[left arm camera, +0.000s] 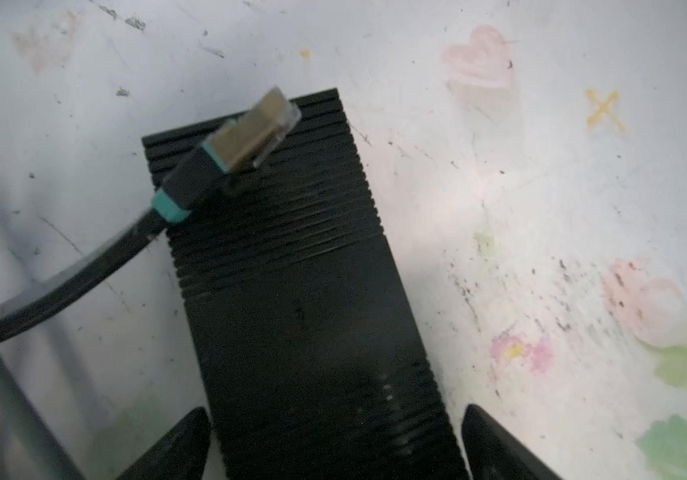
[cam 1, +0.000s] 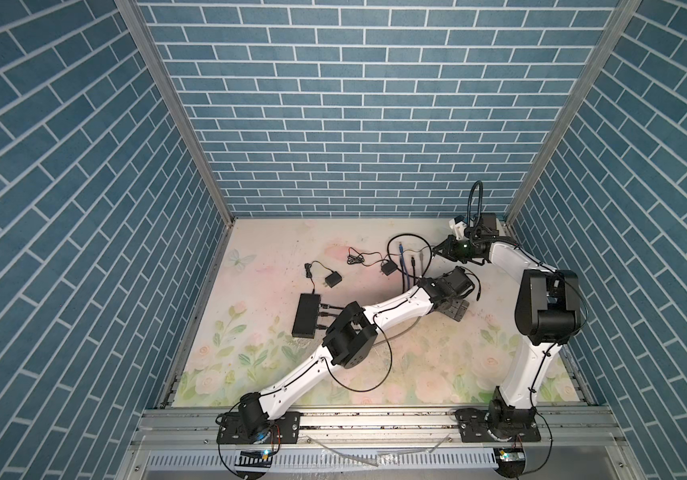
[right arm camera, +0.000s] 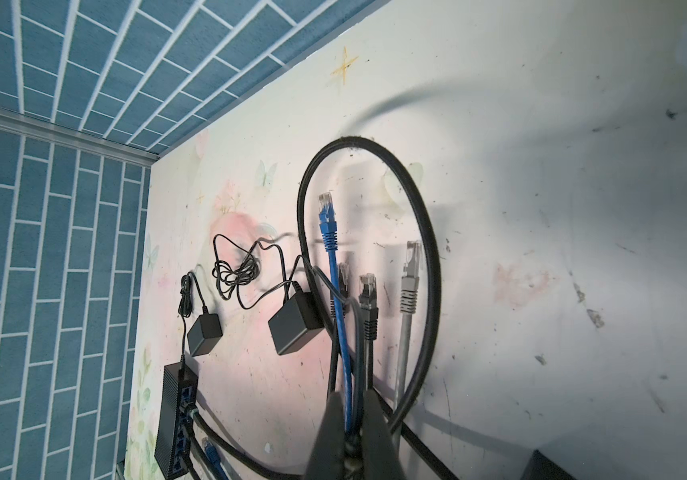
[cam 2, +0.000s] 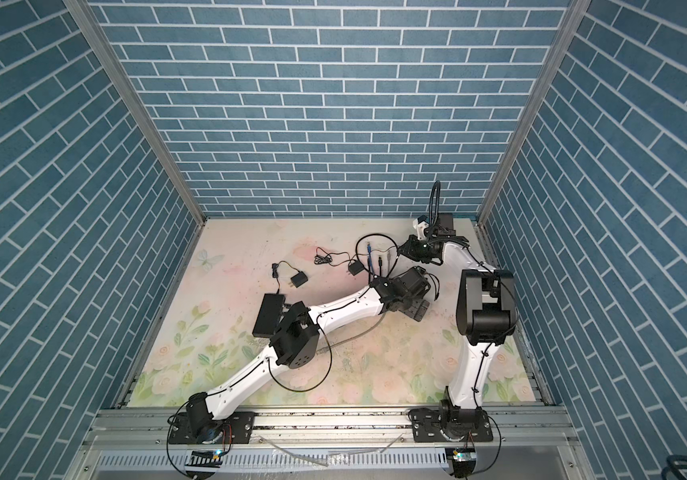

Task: Insert the plug into the switch port
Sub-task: 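Lower the left gripper onto the ribbed black box and pull it toward the robot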

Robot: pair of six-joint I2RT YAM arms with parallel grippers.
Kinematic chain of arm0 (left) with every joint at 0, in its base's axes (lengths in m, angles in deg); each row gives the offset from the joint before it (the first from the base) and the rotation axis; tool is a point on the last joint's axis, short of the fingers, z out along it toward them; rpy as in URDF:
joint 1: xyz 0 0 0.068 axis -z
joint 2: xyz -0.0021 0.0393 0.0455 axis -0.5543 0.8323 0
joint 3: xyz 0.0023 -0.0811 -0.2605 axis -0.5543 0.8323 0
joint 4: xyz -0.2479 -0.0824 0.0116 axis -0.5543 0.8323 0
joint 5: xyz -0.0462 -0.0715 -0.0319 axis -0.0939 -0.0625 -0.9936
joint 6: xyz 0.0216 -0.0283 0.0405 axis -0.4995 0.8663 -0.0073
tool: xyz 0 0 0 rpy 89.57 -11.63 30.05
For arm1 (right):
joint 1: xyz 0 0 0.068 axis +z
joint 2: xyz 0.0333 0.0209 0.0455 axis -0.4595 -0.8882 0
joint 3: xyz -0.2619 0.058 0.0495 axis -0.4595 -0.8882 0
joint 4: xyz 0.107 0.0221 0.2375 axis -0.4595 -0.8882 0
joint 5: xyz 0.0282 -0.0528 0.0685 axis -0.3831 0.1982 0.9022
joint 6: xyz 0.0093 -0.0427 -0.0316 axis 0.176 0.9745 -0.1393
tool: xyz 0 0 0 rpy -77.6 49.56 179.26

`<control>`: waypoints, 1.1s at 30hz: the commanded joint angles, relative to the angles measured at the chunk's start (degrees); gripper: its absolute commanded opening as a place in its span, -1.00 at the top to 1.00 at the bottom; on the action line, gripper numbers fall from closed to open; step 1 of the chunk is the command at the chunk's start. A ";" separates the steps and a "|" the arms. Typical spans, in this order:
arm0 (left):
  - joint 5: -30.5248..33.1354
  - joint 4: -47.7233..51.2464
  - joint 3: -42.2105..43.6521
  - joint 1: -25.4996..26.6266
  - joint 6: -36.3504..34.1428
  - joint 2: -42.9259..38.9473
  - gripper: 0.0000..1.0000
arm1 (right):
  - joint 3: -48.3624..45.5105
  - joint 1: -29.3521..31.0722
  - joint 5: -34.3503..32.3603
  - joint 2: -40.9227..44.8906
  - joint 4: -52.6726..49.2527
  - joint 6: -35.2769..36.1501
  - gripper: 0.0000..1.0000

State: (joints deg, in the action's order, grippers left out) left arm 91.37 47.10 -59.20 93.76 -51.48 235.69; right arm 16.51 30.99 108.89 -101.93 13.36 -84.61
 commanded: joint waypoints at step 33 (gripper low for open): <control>3.39 -27.52 78.44 0.02 -14.25 -54.06 -0.01 | -0.36 1.19 -2.68 -0.15 -2.09 1.33 1.00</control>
State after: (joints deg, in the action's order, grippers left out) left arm 90.73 21.44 16.79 93.69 -66.12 184.90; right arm 16.51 31.54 107.47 -101.93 12.33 -84.63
